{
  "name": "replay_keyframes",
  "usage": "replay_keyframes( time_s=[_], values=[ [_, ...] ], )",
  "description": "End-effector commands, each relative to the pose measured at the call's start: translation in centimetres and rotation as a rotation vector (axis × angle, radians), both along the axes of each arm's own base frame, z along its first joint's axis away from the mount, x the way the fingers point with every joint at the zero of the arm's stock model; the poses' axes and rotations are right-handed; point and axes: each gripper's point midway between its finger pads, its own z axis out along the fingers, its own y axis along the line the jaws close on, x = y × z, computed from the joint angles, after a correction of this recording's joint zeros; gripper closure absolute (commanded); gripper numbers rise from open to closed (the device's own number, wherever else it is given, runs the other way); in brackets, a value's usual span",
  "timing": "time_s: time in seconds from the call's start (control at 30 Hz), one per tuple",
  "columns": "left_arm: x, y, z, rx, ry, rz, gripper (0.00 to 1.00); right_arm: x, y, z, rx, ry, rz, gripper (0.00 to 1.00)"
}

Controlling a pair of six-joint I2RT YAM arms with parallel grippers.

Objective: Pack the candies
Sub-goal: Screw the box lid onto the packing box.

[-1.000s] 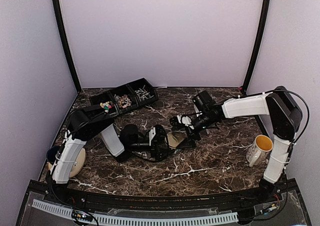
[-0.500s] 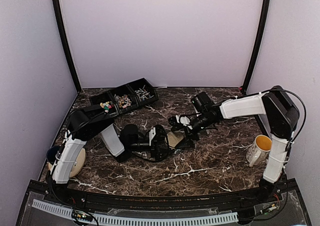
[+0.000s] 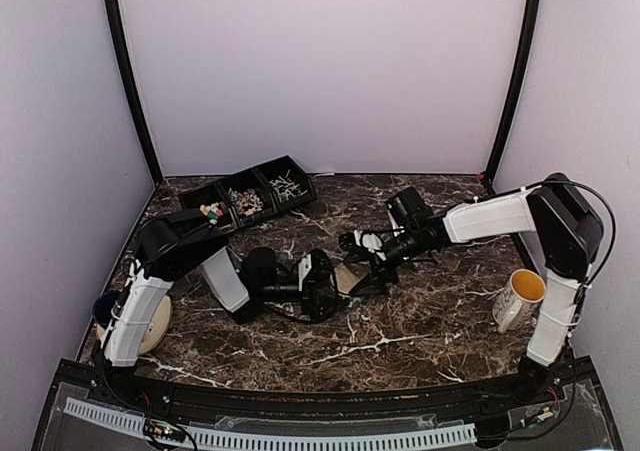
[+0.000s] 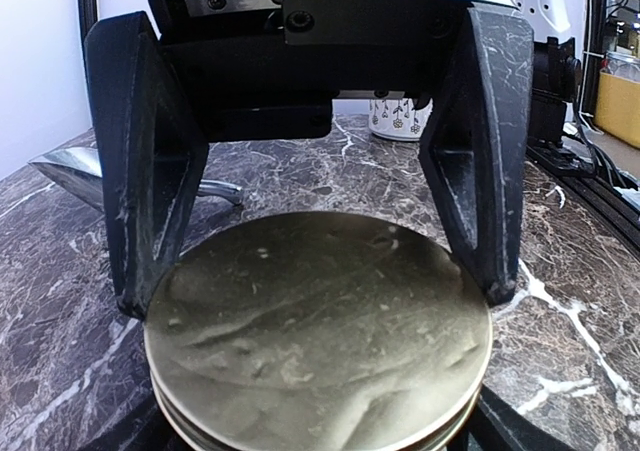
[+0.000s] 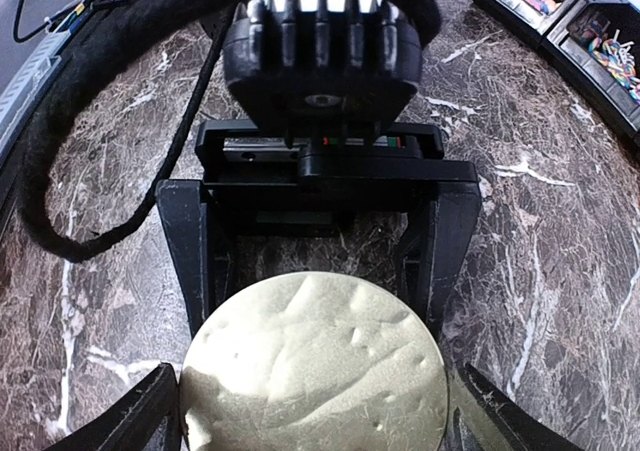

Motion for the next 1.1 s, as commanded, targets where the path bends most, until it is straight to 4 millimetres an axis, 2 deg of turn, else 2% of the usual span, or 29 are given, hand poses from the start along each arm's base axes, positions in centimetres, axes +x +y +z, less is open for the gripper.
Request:
replay_keyframes(
  time_s=[0.0,0.3,0.5,0.77,0.83,1.07],
  values=[
    [-2.0,1.5,-7.8,0.194,0.171,-0.009,0.16,0.7,0.1,-0.1,-0.013,-0.023,-0.114,0.22],
    [-1.8,1.5,-7.8,0.196,0.174,0.009,0.16,0.7,0.1,-0.6,-0.021,-0.031,-0.333,0.22],
    [-1.8,1.6,-7.8,0.195,0.172,0.010,0.15,-0.1,0.4,-1.1,-0.022,-0.019,-0.346,0.21],
    [-1.8,1.7,-7.8,0.193,0.170,0.017,0.06,-0.5,-0.1,-1.1,-0.034,-0.019,-0.340,0.21],
    [-1.7,1.7,-7.7,0.191,0.168,0.018,0.01,-0.6,-0.2,-1.1,-0.034,-0.021,-0.341,0.20],
    [-1.7,1.8,-7.7,0.190,0.168,0.021,0.01,-0.7,-0.9,-1.5,-0.045,-0.012,-0.363,0.20]
  ],
)
